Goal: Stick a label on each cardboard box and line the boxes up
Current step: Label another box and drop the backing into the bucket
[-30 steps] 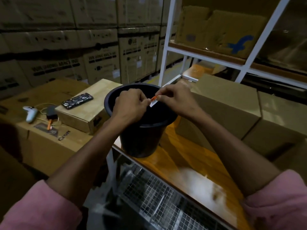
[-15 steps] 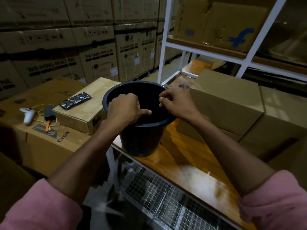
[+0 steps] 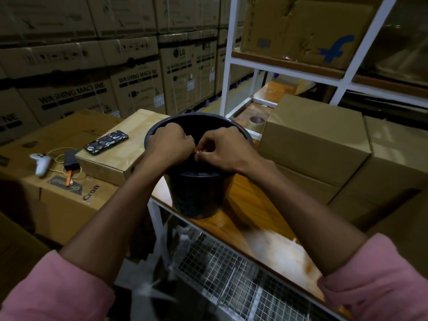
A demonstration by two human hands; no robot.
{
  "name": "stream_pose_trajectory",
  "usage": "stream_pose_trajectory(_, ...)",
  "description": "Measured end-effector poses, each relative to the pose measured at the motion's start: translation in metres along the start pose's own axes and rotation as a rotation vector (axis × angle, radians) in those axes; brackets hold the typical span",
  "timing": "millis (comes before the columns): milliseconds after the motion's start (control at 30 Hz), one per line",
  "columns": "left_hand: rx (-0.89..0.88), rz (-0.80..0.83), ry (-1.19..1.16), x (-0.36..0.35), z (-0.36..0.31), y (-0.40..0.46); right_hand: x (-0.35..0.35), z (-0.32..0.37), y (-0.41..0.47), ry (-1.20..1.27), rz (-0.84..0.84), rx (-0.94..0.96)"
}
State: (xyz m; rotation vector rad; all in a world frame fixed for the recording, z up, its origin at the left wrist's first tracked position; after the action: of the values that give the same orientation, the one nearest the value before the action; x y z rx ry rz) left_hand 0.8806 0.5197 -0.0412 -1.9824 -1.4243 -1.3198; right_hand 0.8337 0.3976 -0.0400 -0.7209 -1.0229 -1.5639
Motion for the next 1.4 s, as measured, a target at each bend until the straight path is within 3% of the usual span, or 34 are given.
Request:
stream_pose_trajectory(267,-0.044,-0.036,0.082,-0.001,0.001,0.006,-0.012,-0.007,0.007,-0.009,-0.019,-0.036)
stream_pose_trajectory(433,-0.063,-0.203,0.247,0.011,0.011,0.006,-0.021,-0.012,0.014,0.004,0.029,-0.111)
stream_pose_trajectory(567,-0.164,-0.327,0.143,0.014,0.011,0.002,-0.038,-0.004,0.023,0.002,0.182,-0.158)
stream_pose_trajectory(767,-0.152,-0.520,-0.083,0.022,0.026,-0.003,-0.070,0.005,0.045,-0.020,0.282,-0.309)
stream_pose_trajectory(900,-0.135,-0.516,-0.032,0.021,0.026,-0.003,-0.092,0.023,0.059,-0.015,0.337,-0.273)
stream_pose_trajectory(1167,-0.086,-0.460,-0.010,0.015,0.028,0.000,-0.094,0.033,0.043,0.374,0.401,-0.249)
stream_pose_trajectory(1300,-0.080,-0.426,0.003,0.014,0.023,-0.001,-0.087,0.037,0.031,0.355,0.527,-0.248)
stream_pose_trajectory(1400,-0.123,-0.376,0.077,0.012,0.015,-0.001,-0.084,0.035,0.033,0.259,0.496,-0.206)
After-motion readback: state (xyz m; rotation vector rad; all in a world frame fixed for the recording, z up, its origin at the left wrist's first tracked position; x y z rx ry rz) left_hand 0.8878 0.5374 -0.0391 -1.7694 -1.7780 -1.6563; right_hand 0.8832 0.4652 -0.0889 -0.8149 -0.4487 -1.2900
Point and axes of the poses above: each hand's wrist, its own y-axis towards the middle knuckle, its own x-axis out of the back of the hand, z = x × y, the point moved 10 cm from there along y, towards the middle knuckle, and after that the axes turned 10 degrees about -x, right-handed, at the moved point
